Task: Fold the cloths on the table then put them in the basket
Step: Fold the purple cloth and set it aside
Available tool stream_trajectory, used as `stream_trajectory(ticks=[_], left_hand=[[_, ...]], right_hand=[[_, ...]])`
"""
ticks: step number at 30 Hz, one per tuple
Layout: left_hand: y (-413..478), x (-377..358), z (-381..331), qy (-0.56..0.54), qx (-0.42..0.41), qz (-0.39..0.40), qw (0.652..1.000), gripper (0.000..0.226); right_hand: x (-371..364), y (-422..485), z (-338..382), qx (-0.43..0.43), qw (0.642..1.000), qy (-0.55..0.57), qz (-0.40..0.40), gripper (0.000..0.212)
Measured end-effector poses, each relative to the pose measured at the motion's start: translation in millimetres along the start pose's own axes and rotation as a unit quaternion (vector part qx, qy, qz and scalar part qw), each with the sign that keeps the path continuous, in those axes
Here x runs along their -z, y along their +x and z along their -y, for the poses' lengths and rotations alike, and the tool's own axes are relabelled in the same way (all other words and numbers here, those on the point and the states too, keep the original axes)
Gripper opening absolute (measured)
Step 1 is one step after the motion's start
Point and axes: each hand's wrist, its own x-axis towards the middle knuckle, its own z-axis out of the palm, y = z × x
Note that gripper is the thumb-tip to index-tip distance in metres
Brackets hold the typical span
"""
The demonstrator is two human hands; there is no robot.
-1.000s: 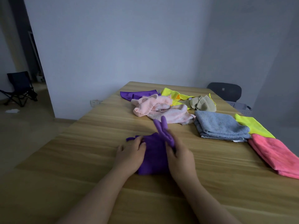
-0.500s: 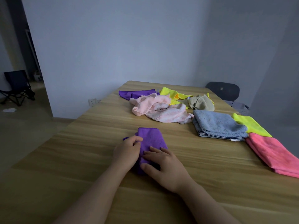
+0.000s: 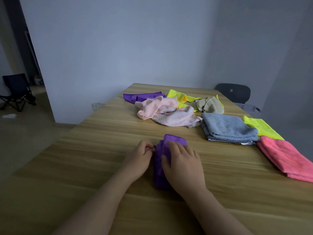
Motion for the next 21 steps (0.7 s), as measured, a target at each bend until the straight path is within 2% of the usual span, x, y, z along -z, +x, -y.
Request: stream_trajectory(ticks=[1,3,7,13,17,21], left_hand=[[1.2,-2.1,0.1,-0.013,0.002,-0.007,1.0,0.022],[3.1,-3.5,0.8,-0.043,0.009,-0.036,0.998,0.021],[4.6,-2.7,3.7,-0.028,0.0,-0.082,0.996,0.022],[8.3,-6.3,11.0,0.013,0.001,-0.073,0.997,0.029],[8.5,-6.8,10.4,0.014,0.0,-0.086,0.996,0.026],[-0.3,-11.1,4.9,0.069,-0.027,-0.107,0.992,0.017]], right_hand=[[-3.6,-0.8,-1.1,-0.019,0.997,-0.002,0.08,0.057],[-10.8,-1.0,-7.2,-0.033,0.979,-0.009,0.202,0.071],[-12.4,4.7,-13.5,0.032,0.96,-0.003,0.278,0.067],[-9.4,3.2,-21.2,0.094,0.951,0.025,0.295,0.057],[-8.5,0.5,-20.4,0.086,0.957,0.031,0.276,0.055],[-2.1,-7.0,-36.7,0.057,0.964,0.02,0.258,0.054]])
